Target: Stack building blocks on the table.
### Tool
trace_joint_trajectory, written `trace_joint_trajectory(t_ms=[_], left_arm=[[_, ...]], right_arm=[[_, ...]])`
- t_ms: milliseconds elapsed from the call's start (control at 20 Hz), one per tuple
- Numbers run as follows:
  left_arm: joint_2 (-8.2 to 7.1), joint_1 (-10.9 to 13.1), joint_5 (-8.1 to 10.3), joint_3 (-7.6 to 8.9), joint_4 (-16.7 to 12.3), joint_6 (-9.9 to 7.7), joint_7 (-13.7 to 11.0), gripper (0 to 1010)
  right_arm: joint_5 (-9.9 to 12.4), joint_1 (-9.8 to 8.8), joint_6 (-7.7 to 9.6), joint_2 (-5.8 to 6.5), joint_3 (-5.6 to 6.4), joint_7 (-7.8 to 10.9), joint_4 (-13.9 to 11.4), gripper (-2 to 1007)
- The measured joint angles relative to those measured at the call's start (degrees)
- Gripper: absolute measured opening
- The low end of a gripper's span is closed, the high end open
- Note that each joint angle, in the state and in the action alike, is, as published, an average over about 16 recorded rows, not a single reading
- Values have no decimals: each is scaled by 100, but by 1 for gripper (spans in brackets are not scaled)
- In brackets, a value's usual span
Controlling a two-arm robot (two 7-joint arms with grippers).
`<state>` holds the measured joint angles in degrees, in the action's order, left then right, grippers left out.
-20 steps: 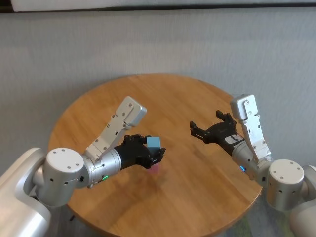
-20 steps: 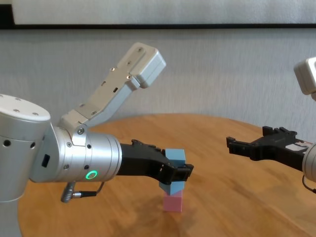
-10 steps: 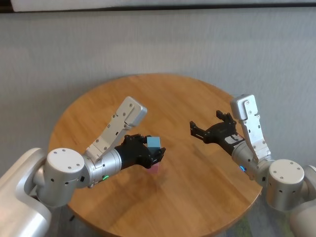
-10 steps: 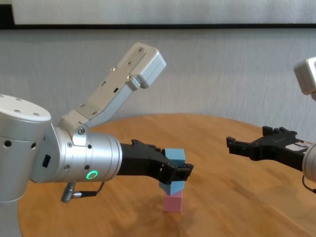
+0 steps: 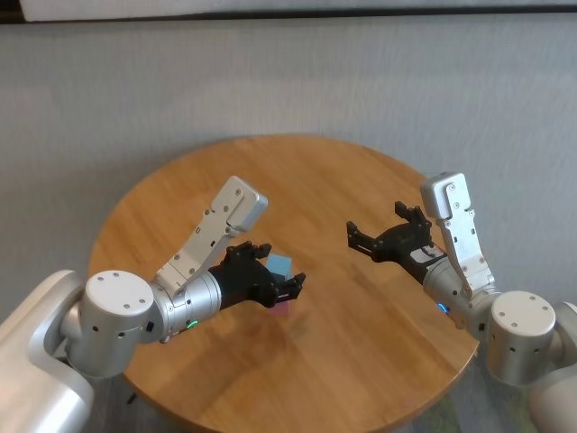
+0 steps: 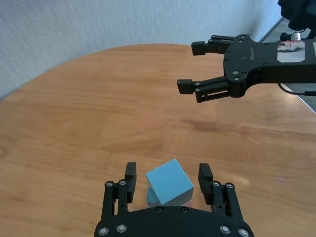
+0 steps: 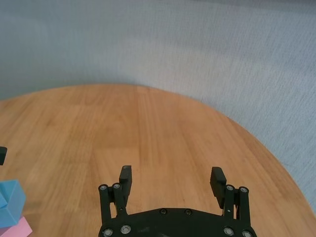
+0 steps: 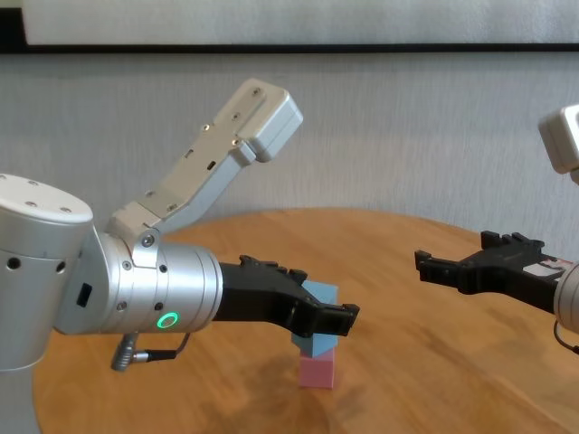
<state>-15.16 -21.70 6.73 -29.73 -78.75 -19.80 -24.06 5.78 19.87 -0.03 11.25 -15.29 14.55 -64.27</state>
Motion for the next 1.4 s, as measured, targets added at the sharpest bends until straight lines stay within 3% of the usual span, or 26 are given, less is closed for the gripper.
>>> trace_joint_trajectory(t_ms=[300,600,1000,1400], left_arm=[[-18,23,-38,39,-113,-27,64,913],[-76,68,-87,177,-383,-43,195,989],[-326,157,-173,651,-820,13,456,1000],[-568,229,-232,1061,-996,100,614,1000]], right_arm=[[0,0,0,0,0,0,0,1005],[0,0,0,0,0,0,0,1005],[0,0,0,0,0,0,0,1005],[0,0,0,0,0,0,0,1005]])
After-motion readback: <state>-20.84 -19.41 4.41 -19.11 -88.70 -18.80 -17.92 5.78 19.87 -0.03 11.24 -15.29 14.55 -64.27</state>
